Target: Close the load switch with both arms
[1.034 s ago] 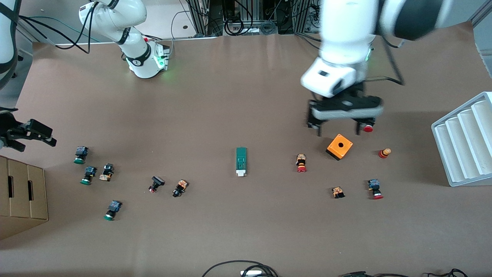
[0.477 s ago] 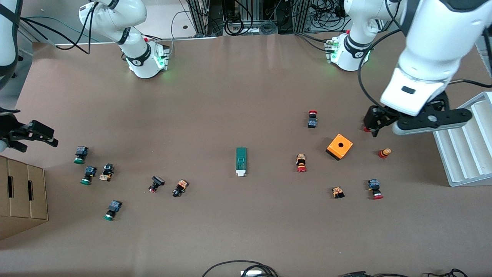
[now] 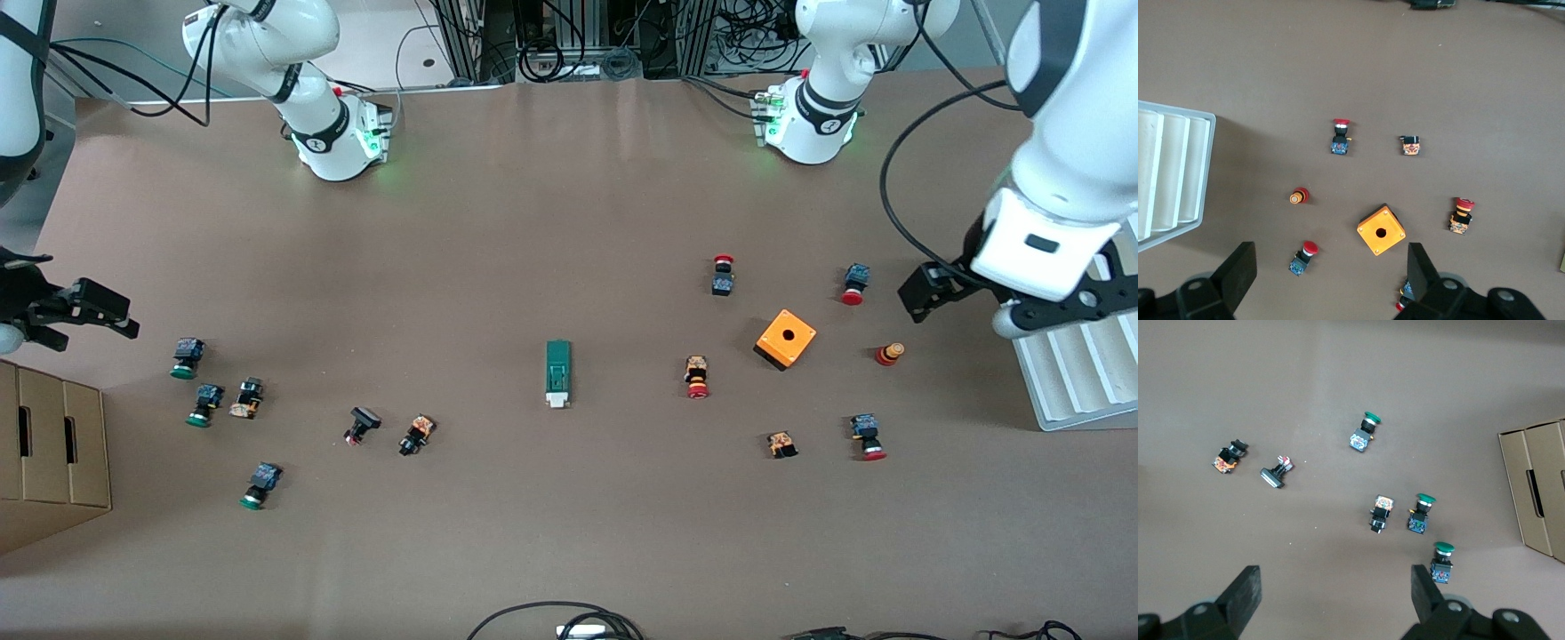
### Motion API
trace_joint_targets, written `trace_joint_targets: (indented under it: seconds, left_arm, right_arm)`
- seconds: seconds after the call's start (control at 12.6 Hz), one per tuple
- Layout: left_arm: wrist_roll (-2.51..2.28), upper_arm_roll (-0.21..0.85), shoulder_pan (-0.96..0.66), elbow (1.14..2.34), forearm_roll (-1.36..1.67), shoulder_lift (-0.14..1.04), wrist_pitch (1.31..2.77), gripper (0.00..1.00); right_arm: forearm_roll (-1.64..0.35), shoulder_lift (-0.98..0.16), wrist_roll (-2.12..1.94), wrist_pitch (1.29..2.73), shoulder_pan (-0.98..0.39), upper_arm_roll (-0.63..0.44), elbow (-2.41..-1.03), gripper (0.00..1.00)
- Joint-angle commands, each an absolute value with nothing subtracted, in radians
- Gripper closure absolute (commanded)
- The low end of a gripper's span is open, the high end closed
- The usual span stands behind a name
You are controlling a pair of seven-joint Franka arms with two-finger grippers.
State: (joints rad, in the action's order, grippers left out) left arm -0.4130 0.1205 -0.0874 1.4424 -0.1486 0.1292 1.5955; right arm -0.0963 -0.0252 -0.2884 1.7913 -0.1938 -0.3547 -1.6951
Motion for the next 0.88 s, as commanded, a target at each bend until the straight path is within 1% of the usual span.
trace_joint_targets:
  seconds: [0.0, 0.16, 0.4, 0.48, 0.64, 0.72, 0.8]
  left_arm:
    - [-0.402, 0.124, -0.074, 1.462, -0.11, 0.118, 1.575, 0.0]
    - [-0.403, 0.123, -0.025, 1.462, -0.042, 0.12, 1.633, 0.0]
    - [-0.41, 0.11, 0.024, 1.496, -0.044, 0.127, 1.646, 0.0]
    - [-0.402, 0.112, 0.031, 1.493, -0.084, 0.126, 1.661, 0.0]
    - [-0.408, 0.11, 0.034, 1.485, -0.051, 0.097, 1.651, 0.0]
    - [-0.405, 0.086, 0.046, 1.483, -0.028, 0.095, 1.646, 0.0]
    - [-0.396, 0.031, 0.051, 1.48, 0.013, 0.086, 1.62, 0.0]
  right_arm:
    - [-0.097, -0.017, -0.304, 1.77, -0.198, -0.357, -1.69, 0.0]
    - [-0.095, -0.015, -0.304, 1.769, -0.196, -0.357, -1.69, 0.0]
    - [-0.083, -0.014, -0.298, 1.767, -0.198, -0.356, -1.69, 0.0]
    - [-0.081, -0.011, -0.296, 1.767, -0.199, -0.354, -1.69, 0.0]
    - [-0.081, -0.008, -0.256, 1.767, -0.216, -0.35, -1.692, 0.0]
    - [-0.08, -0.006, -0.212, 1.767, -0.209, -0.324, -1.693, 0.0]
    - [-0.075, -0.006, -0.193, 1.767, -0.165, -0.264, -1.695, 0.0]
